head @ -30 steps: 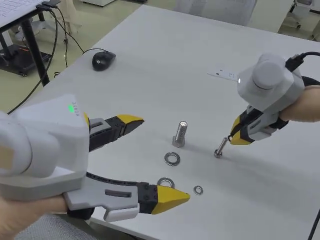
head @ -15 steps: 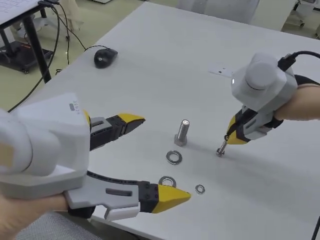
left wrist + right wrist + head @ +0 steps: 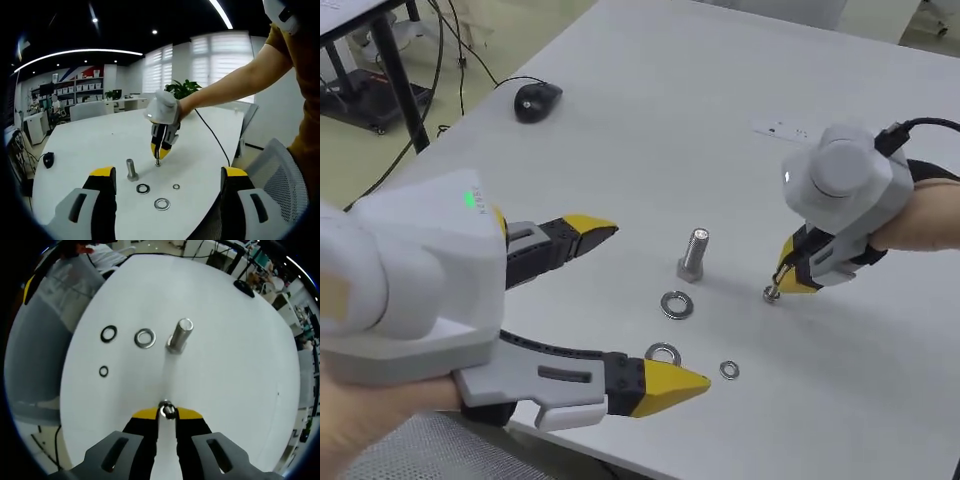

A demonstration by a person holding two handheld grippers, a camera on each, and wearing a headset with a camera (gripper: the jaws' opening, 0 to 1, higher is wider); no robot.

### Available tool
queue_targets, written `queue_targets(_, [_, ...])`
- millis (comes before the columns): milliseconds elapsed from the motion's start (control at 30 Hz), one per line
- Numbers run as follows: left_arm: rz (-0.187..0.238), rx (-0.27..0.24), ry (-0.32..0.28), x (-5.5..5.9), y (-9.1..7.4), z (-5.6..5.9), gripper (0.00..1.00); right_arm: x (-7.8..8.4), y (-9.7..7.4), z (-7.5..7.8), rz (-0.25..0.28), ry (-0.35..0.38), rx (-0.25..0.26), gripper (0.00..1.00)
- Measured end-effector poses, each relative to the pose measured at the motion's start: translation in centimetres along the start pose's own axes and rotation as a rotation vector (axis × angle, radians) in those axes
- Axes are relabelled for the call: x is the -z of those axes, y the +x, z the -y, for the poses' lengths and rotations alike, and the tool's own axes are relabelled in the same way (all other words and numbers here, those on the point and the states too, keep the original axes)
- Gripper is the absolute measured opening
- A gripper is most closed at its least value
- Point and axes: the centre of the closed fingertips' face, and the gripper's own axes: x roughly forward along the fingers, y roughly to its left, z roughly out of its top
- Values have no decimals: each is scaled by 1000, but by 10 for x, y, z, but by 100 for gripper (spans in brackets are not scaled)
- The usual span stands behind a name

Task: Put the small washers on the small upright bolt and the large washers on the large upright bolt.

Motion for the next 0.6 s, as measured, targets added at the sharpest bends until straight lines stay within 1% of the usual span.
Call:
queue_targets(267, [-8,-5,-1,1,0,-2,86,4,9,2,15,-4,1,13])
queue_targets(367, [-11,-6,-1,1,0,-2,86,5,11,3,13,-4,4,14])
queue_targets(600, [-12,-8,0,1,0,-2,86,10,7,5,22,11,13,15])
